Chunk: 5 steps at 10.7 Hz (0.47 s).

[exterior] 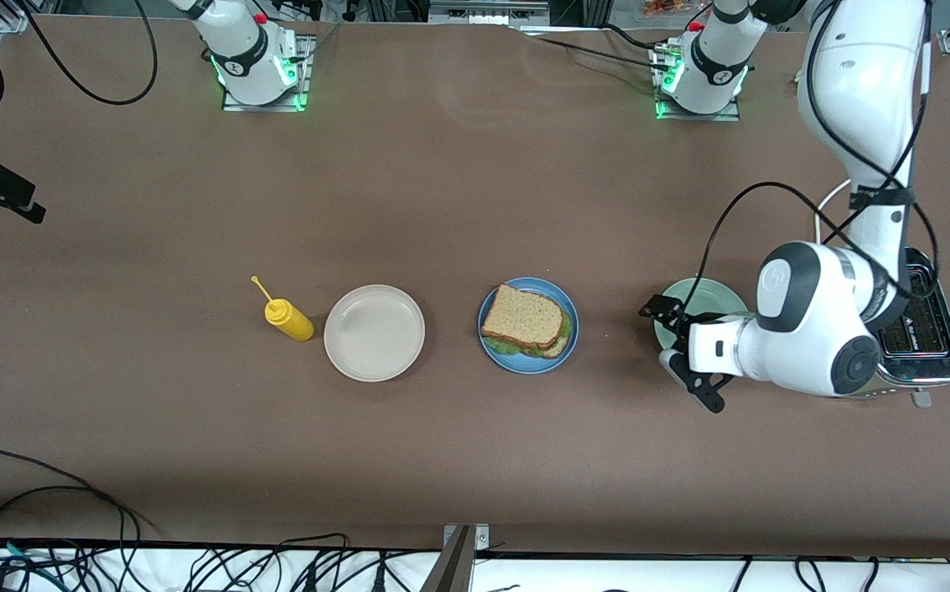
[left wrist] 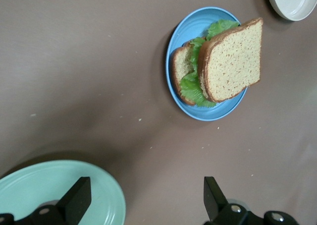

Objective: Make sandwich in blue plate with both arms

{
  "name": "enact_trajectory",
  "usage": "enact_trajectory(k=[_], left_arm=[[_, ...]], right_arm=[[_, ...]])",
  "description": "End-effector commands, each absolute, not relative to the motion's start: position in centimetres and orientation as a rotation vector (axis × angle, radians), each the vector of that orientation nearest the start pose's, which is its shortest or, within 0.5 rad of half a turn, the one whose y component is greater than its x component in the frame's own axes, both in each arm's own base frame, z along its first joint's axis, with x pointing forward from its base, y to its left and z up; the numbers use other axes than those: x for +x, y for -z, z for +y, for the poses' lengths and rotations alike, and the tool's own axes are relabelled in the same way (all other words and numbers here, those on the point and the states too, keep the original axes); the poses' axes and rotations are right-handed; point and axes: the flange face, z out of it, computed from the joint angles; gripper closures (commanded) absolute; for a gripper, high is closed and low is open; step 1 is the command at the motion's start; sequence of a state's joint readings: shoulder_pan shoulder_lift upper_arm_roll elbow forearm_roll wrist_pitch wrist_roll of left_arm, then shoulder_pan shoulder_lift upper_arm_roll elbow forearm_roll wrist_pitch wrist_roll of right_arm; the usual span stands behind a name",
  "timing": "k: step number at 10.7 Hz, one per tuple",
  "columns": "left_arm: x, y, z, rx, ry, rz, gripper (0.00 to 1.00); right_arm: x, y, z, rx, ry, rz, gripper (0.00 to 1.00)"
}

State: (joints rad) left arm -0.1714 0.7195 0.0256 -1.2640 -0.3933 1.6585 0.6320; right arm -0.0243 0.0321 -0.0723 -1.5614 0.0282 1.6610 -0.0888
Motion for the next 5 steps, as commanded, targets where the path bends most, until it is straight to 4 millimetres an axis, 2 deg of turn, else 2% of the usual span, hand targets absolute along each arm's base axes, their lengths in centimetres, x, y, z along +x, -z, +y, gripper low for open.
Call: enact_trajectory(k=[1, 2, 4, 5], left_arm=[[68.7, -38.0, -14.0, -3.275, -0.289, 1.164, 0.00], [68.4, -41.0, -13.8, -3.279, -0.236, 1.121, 0.00], [66.0, -46.3, -13.4, -3.298, -0.304, 0.938, 0.00], [64.4, -50.5, -12.8, -3.226, -0.283, 0.888, 0.00]], right_arm=[[57.0, -62.6, -5.3, -3.133, 0.102, 0.027, 0.00], [57.0, -62.6, -5.3, -3.133, 0.102, 0.027, 0.00], [56.9, -62.6, -5.3, -3.133, 0.100, 0.027, 0.00], [56.9, -62.6, -5.3, -3.133, 0.100, 0.027, 0.00]])
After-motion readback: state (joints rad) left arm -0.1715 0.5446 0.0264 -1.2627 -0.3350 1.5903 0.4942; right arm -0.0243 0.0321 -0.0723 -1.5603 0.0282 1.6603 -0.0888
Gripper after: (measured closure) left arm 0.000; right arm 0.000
